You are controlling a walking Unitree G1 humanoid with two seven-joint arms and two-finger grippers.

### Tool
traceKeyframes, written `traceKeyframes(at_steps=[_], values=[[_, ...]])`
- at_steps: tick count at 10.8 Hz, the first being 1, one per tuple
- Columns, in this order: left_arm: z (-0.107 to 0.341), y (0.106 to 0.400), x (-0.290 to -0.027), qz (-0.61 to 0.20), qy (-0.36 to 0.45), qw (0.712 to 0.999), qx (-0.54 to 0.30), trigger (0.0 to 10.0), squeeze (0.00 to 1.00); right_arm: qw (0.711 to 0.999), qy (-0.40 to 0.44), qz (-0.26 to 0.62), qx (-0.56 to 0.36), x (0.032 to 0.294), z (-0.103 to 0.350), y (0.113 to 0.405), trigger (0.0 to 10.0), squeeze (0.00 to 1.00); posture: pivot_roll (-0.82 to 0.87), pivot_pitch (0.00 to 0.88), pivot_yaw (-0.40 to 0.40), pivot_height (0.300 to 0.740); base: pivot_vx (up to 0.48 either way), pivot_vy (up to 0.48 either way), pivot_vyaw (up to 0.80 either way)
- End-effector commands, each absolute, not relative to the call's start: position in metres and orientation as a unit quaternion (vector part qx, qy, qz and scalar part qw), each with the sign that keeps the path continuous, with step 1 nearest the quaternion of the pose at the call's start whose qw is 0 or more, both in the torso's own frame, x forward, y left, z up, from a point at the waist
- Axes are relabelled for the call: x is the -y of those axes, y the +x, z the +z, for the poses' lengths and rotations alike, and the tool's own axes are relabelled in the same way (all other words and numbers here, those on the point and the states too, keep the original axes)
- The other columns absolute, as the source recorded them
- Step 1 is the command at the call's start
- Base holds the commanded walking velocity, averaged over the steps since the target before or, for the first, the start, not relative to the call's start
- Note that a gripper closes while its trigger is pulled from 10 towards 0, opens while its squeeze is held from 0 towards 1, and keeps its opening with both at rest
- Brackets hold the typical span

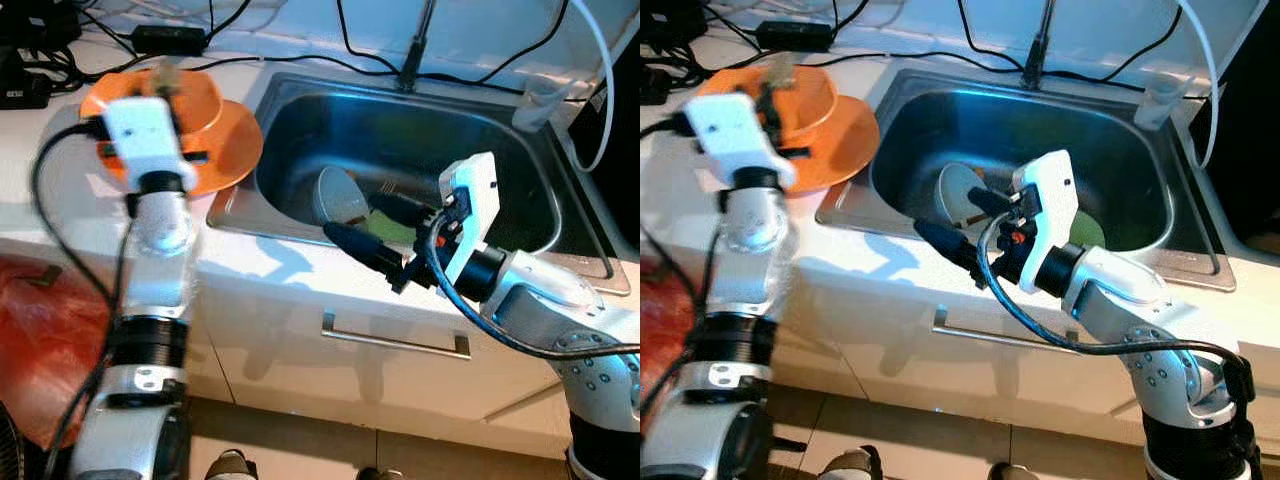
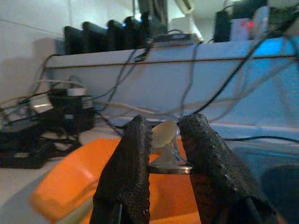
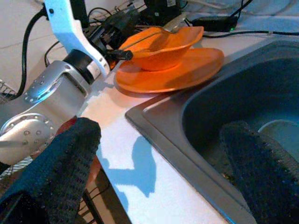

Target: Kitchen organization

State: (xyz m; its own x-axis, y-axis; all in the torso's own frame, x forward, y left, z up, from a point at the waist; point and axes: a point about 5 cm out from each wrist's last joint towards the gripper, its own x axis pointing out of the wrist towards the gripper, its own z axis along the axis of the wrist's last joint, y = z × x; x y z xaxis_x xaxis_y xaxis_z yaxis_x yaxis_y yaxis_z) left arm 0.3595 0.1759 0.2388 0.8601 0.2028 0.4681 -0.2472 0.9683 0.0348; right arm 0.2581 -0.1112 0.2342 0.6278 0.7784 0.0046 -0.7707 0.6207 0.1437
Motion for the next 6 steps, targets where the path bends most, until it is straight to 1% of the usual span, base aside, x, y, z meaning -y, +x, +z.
traceKeyframes(at_steps=[1, 4, 6], values=[[0.2477, 0.358, -0.1685, 0.098, 0.046, 0.961, 0.253, 0.0, 0.0, 0.903, 0.064, 0.424, -0.021, 0.1138, 0.2374, 0.2604, 10.0, 0.0, -0.02, 0.098, -0.049, 0.74, 0.0, 0.0, 0.0], [0.2435, 0.358, -0.1596, 0.082, 0.04, 0.967, 0.24, 0.0, 0.0, 0.905, 0.062, 0.421, -0.019, 0.1138, 0.2371, 0.261, 10.0, 0.0, -0.02, 0.093, -0.045, 0.74, 0.0, 0.0, 0.0], [0.2398, 0.3588, -0.1624, 0.087, 0.032, 0.97, 0.224, 0.0, 0.0, 0.906, 0.061, 0.419, -0.019, 0.1149, 0.2373, 0.2612, 10.0, 0.0, -0.02, 0.096, -0.045, 0.74, 0.0, 0.0, 0.0]])
